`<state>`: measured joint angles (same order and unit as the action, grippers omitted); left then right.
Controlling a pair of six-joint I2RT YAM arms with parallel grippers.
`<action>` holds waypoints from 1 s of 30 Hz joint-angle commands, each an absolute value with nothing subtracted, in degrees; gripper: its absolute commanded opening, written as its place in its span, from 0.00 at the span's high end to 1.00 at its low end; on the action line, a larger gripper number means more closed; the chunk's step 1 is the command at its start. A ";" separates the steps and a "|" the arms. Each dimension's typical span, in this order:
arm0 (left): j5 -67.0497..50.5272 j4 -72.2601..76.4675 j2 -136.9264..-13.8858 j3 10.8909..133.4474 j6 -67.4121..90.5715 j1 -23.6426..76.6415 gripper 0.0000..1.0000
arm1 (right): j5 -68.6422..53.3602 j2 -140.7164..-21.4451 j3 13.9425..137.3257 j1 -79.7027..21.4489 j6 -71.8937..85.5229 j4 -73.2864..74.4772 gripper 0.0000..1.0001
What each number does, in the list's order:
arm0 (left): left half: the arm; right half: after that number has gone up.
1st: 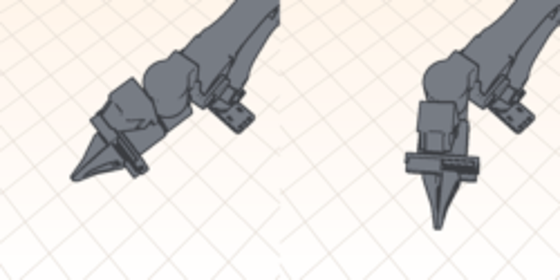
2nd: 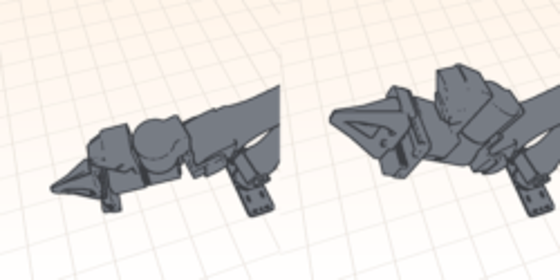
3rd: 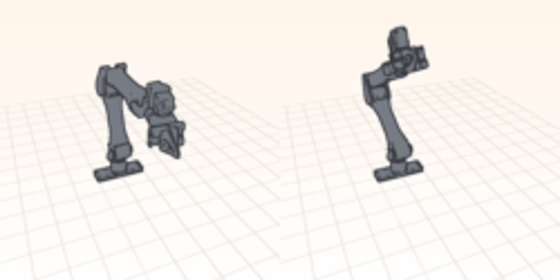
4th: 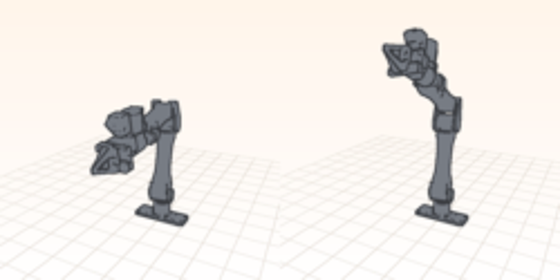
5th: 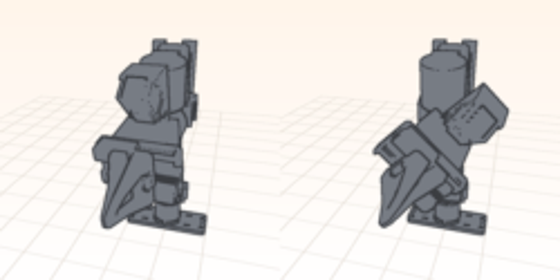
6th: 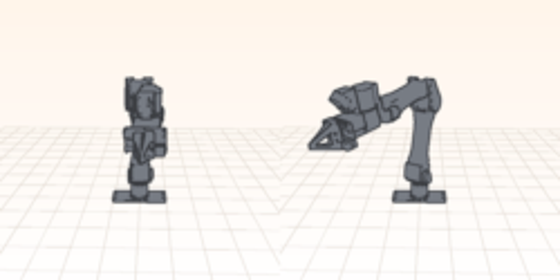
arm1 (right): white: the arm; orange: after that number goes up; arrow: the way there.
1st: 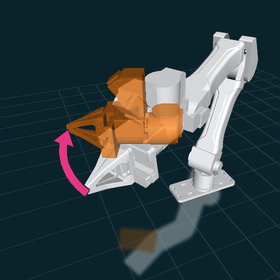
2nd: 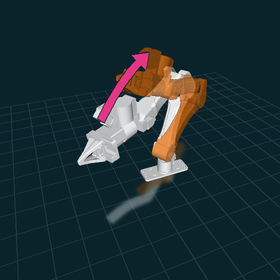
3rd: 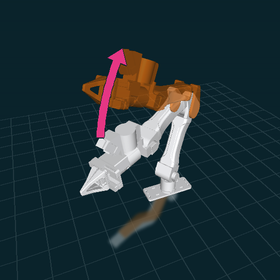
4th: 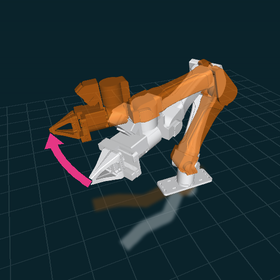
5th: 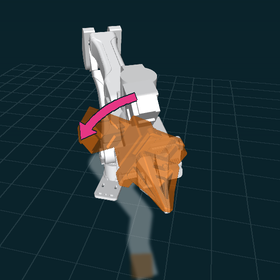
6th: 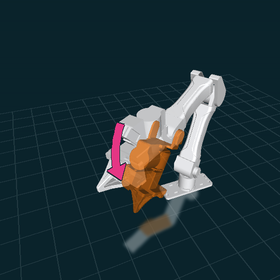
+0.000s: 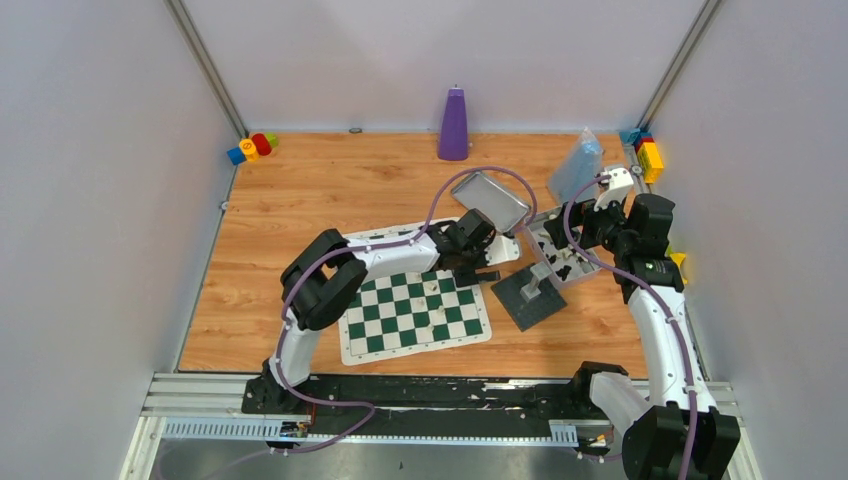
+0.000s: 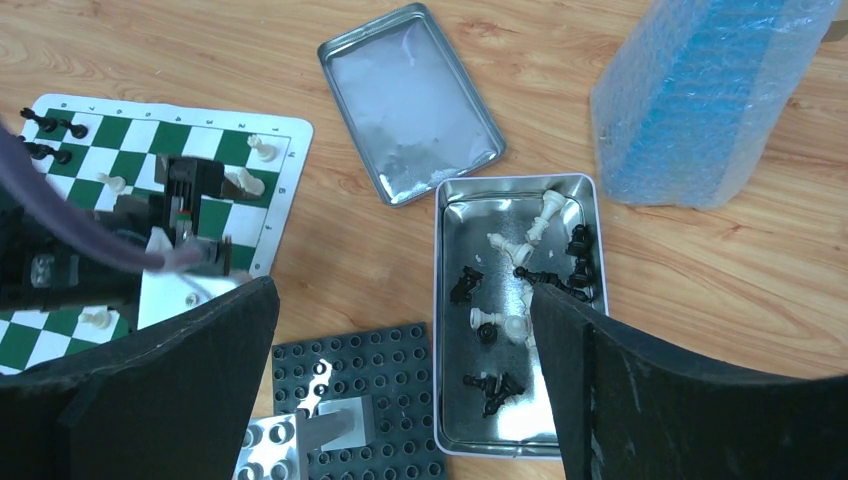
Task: Set up the chess pieces on the board
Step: Adjust the chessboard at the center of the board.
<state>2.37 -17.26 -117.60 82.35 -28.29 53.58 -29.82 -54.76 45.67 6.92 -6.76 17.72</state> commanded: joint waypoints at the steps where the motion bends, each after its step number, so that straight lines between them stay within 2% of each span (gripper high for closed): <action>1: -2.56 -19.95 -117.44 78.97 -29.98 56.71 0.04 | -29.36 -54.66 45.79 6.77 -7.47 16.90 0.00; 20: 1.98 -22.81 -109.97 84.18 -26.28 57.41 0.00 | -25.87 -57.31 47.37 6.77 -7.20 18.24 0.00; 30: -1.95 -28.68 -97.18 83.23 -21.64 52.51 0.00 | -12.96 -69.90 53.78 6.77 -6.49 21.44 0.03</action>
<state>1.02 -25.45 -103.66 81.91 -25.21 55.29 -20.56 -65.36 49.82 6.92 -6.68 20.69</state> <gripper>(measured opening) 0.997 0.987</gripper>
